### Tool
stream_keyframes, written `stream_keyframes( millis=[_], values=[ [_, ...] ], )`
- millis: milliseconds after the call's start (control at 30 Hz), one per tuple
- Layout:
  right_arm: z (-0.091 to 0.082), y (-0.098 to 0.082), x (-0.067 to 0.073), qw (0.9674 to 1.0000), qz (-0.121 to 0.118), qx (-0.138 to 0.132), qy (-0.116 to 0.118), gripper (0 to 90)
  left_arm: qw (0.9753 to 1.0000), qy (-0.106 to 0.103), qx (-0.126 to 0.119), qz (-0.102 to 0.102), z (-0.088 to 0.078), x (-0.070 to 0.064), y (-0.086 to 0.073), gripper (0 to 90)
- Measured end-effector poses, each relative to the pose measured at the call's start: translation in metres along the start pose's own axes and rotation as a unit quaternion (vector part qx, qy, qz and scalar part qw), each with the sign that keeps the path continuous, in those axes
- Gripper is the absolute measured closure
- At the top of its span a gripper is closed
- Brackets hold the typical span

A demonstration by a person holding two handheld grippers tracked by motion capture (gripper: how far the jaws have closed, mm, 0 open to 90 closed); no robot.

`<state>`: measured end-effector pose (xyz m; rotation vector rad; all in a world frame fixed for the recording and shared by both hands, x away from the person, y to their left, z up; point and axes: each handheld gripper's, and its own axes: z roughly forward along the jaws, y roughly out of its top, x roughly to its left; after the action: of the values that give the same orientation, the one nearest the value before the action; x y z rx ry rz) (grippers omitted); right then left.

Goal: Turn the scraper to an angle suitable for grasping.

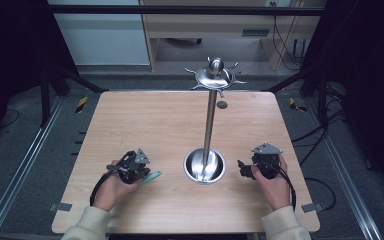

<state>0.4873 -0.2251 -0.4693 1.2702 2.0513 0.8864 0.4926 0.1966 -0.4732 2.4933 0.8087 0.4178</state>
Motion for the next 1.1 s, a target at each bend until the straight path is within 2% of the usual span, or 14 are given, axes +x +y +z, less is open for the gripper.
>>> stream_keyframes(
  millis=[133,200,267,333,400,533,667,800,900,1000,1100],
  values=[
    [0.000,0.000,0.000,1.0000,0.001,0.000,0.000,11.3,0.9999,-0.004,0.006,0.009,0.001,-0.002,0.001,90.0],
    [0.000,0.000,0.000,1.0000,0.000,0.000,0.000,11.3,0.9999,-0.012,0.005,0.011,0.000,-0.004,0.001,90.0],
    [0.000,0.000,0.000,1.0000,-0.001,0.000,0.000,11.3,0.9993,-0.022,0.013,0.028,-0.002,-0.011,0.002,90.0],
    [0.000,0.000,0.000,1.0000,-0.001,0.000,0.000,11.3,0.9990,-0.025,0.016,0.035,-0.002,-0.013,0.002,90.0],
    [0.000,0.000,0.000,1.0000,0.002,-0.001,0.001,11.3,0.9981,-0.038,0.021,0.045,-0.003,-0.019,0.003,90.0],
    [0.000,0.000,0.000,1.0000,0.001,-0.002,0.001,11.3,0.9966,-0.036,0.035,0.066,-0.006,-0.029,0.006,90.0],
    [0.000,0.000,-0.002,1.0000,0.004,-0.001,-0.001,11.2,0.9965,-0.034,0.034,0.069,-0.010,-0.030,0.012,90.0],
    [0.000,0.000,-0.002,1.0000,0.006,-0.002,0.000,11.3,0.9933,-0.033,0.059,0.093,-0.018,-0.028,0.020,90.0],
    [-0.001,0.000,-0.002,1.0000,0.008,-0.003,0.001,11.3,0.9924,-0.038,0.063,0.099,-0.023,-0.028,0.026,88.0],
    [0.000,0.000,-0.003,1.0000,0.008,-0.002,0.001,11.3,0.9898,-0.044,0.076,0.112,-0.024,-0.031,0.031,85.8],
    [-0.001,0.000,-0.002,0.9999,0.010,-0.004,0.002,11.3,0.9867,-0.041,0.096,0.125,-0.021,-0.033,0.033,81.2]
  ],
)
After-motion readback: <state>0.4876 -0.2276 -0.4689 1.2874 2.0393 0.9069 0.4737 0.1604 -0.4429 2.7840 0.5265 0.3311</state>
